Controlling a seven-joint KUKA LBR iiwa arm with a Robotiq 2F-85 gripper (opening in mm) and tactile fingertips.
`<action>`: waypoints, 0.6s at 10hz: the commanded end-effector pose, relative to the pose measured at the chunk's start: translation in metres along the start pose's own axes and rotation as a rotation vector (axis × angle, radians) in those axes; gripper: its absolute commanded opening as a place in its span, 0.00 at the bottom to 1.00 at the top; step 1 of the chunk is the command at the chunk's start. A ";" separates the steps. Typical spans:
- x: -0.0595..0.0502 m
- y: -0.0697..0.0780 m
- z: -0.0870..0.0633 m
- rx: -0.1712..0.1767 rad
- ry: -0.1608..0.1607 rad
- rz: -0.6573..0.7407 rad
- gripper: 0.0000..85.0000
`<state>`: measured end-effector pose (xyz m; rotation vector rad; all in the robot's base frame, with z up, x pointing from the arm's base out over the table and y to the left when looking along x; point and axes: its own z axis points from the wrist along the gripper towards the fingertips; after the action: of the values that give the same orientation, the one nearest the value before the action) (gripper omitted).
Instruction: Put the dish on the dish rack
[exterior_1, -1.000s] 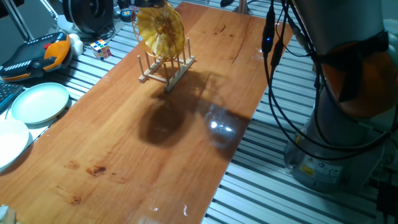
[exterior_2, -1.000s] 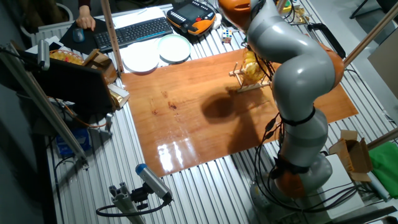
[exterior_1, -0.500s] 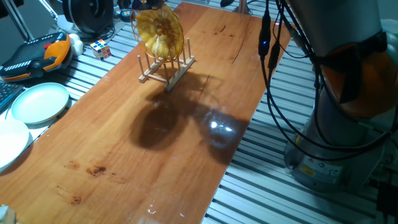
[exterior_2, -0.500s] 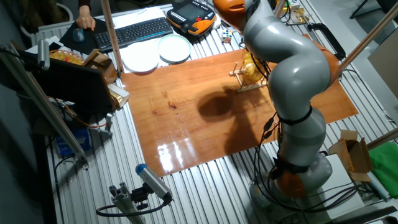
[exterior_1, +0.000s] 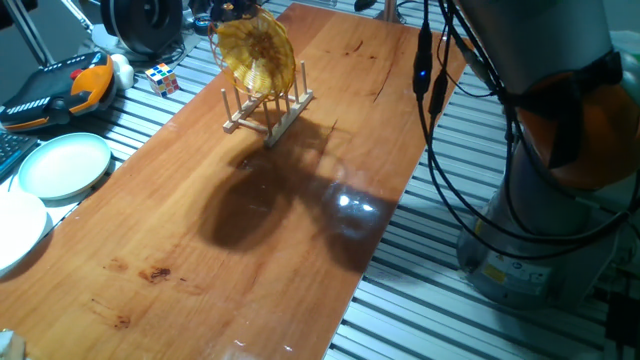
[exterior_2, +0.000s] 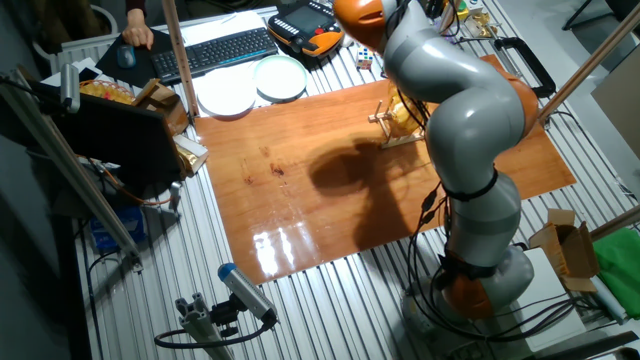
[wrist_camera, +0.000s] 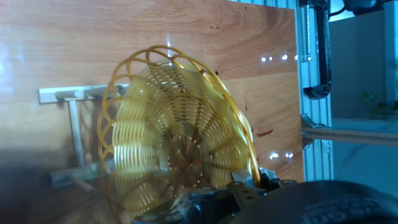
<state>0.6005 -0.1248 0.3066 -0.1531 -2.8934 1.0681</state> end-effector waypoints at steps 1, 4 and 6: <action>0.000 0.000 0.000 0.000 -0.002 0.003 0.01; 0.000 0.002 -0.001 0.008 -0.033 0.018 0.01; 0.002 0.003 -0.003 0.018 -0.062 0.020 0.01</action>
<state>0.5994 -0.1198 0.3070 -0.1492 -2.9450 1.1249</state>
